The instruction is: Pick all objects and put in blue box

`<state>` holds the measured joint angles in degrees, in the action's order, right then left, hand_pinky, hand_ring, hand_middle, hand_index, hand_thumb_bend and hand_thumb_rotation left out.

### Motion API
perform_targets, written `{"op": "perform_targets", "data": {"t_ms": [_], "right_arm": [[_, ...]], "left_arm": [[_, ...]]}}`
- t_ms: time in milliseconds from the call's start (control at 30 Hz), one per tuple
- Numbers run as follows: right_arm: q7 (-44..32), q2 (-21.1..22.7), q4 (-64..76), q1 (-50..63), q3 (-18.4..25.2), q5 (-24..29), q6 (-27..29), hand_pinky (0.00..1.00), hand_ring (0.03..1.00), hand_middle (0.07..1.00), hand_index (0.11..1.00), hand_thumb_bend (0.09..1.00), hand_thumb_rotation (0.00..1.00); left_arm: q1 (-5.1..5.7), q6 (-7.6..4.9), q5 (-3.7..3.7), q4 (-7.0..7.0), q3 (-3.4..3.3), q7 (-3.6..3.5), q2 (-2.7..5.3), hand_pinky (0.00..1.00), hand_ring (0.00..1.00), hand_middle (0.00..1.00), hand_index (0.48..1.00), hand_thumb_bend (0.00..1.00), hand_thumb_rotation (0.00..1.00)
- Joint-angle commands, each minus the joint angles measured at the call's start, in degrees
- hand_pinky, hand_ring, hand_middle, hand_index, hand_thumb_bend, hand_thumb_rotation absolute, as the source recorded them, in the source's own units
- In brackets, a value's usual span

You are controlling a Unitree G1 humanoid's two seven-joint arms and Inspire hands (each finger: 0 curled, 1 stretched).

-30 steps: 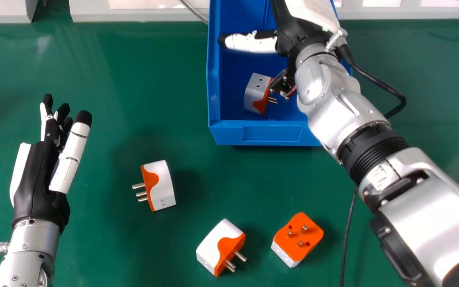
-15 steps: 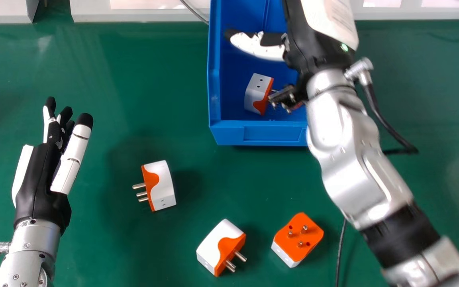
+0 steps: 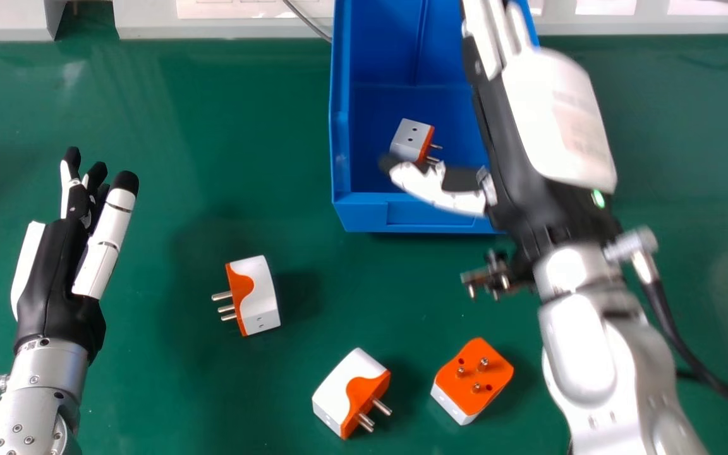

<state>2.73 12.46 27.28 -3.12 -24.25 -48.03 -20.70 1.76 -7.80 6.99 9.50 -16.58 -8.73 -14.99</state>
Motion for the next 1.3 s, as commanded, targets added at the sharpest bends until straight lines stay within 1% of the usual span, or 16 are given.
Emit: {"op": "perform_targets", "data": {"t_ms": [0, 133, 200, 400, 533, 600, 633, 700, 733, 800, 900, 1033, 1067, 1133, 1233, 1267], "right_arm": [[-1.5, 1.2, 6.2, 3.4, 0.7, -2.0, 1.7, 0.84, 0.997, 1.0, 0.992, 0.385, 0.21], [-3.7, 3.4, 11.0, 9.4, 1.6, -3.2, 4.0, 0.85, 0.995, 1.0, 0.991, 0.395, 0.22], [-4.1, 4.3, 12.5, 12.4, 2.3, -2.9, 5.8, 0.85, 0.993, 1.0, 0.989, 0.407, 0.24], [-1.4, 5.6, 13.3, 21.8, 4.4, -2.8, 11.8, 0.85, 0.981, 1.0, 0.982, 0.431, 0.28], [4.1, 4.6, 11.4, 29.0, 4.5, -3.6, 15.3, 0.85, 0.97, 0.998, 0.973, 0.448, 0.3], [6.4, 4.2, 9.9, 30.9, 4.6, -3.6, 16.7, 0.84, 0.966, 0.996, 0.969, 0.454, 0.31], [7.7, 3.8, 9.1, 31.8, 4.6, -3.8, 17.4, 0.84, 0.966, 0.996, 0.969, 0.454, 0.31], [10.1, 3.2, 7.3, 33.4, 4.3, -4.3, 18.4, 0.83, 0.962, 0.993, 0.964, 0.462, 0.31], [10.7, 3.0, 6.7, 33.8, 4.3, -4.5, 18.7, 0.83, 0.958, 0.99, 0.958, 0.471, 0.31], [11.6, 2.7, 5.6, 34.3, 4.4, -4.9, 19.5, 0.82, 0.951, 0.984, 0.951, 0.48, 0.32], [11.6, 3.0, 4.4, 34.5, 4.8, -5.2, 20.0, 0.79, 0.932, 0.968, 0.931, 0.505, 0.32], [10.4, 3.1, 3.1, 34.1, 5.2, -5.3, 19.9, 0.76, 0.912, 0.947, 0.91, 0.533, 0.33], [10.3, 3.1, 2.6, 33.9, 5.2, -5.3, 19.9, 0.76, 0.912, 0.947, 0.91, 0.533, 0.33], [10.2, 3.1, 1.6, 33.4, 5.3, -5.6, 19.6, 0.75, 0.907, 0.941, 0.906, 0.541, 0.33], [10.1, 3.0, 0.1, 33.0, 5.2, -5.9, 19.1, 0.74, 0.903, 0.935, 0.901, 0.552, 0.33], [9.9, 2.9, -0.3, 32.9, 5.2, -6.0, 18.9, 0.73, 0.902, 0.934, 0.9, 0.555, 0.34]], "left_arm": [[0.2, 0.19, 0.1, -2.24, -0.2, -0.04, -0.81, 1.0, 1.0, 1.0, 1.0, 0.47, 0.81], [0.22, 0.4, 0.05, -2.08, -0.29, -0.21, -1.0, 1.0, 1.0, 1.0, 1.0, 0.46, 0.81], [0.54, 0.64, 0.16, -2.55, -0.39, -0.27, -0.99, 1.0, 1.0, 1.0, 1.0, 0.46, 0.81], [1.0, 0.8, 0.2, -3.14, -0.59, -0.36, -1.07, 1.0, 1.0, 1.0, 1.0, 0.46, 0.82], [1.3, 0.1, 0.16, -2.58, -0.67, -0.26, -0.76, 1.0, 1.0, 1.0, 1.0, 0.46, 0.82], [1.45, -0.86, 0.51, -1.77, -0.8, -0.52, -0.46, 1.0, 1.0, 1.0, 1.0, 0.46, 0.82], [1.32, -1.74, 0.87, -0.89, -0.94, -0.9, -0.35, 1.0, 1.0, 1.0, 1.0, 0.46, 0.82], [0.74, -4.42, 1.48, 1.77, -1.19, -1.9, -0.29, 1.0, 1.0, 1.0, 1.0, 0.47, 0.82], [0.51, -5.45, 1.63, 2.72, -1.22, -2.2, -0.35, 1.0, 1.0, 1.0, 1.0, 0.48, 0.81], [0.28, -7.38, 1.66, 4.33, -1.18, -2.46, -0.41, 1.0, 1.0, 1.0, 1.0, 0.49, 0.79], [0.93, -8.56, 1.25, 3.81, -0.82, -2.45, -0.37, 1.0, 1.0, 1.0, 1.0, 0.52, 0.76], [1.02, -9.79, 1.18, 4.96, -0.84, -2.76, -0.66, 1.0, 1.0, 1.0, 1.0, 0.51, 0.73], [1.0, -9.88, 1.13, 5.14, -0.84, -2.73, -0.7, 1.0, 1.0, 1.0, 1.0, 0.51, 0.73], [1.29, -9.85, 1.12, 4.71, -0.78, -2.67, -0.65, 1.0, 1.0, 1.0, 1.0, 0.5, 0.73], [1.4, -10.12, 1.4, 4.77, -0.86, -2.89, -0.62, 1.0, 1.0, 1.0, 1.0, 0.5, 0.72], [1.52, -10.0, 1.49, 4.46, -0.87, -2.89, -0.57, 1.0, 1.0, 1.0, 1.0, 0.5, 0.72]]}}
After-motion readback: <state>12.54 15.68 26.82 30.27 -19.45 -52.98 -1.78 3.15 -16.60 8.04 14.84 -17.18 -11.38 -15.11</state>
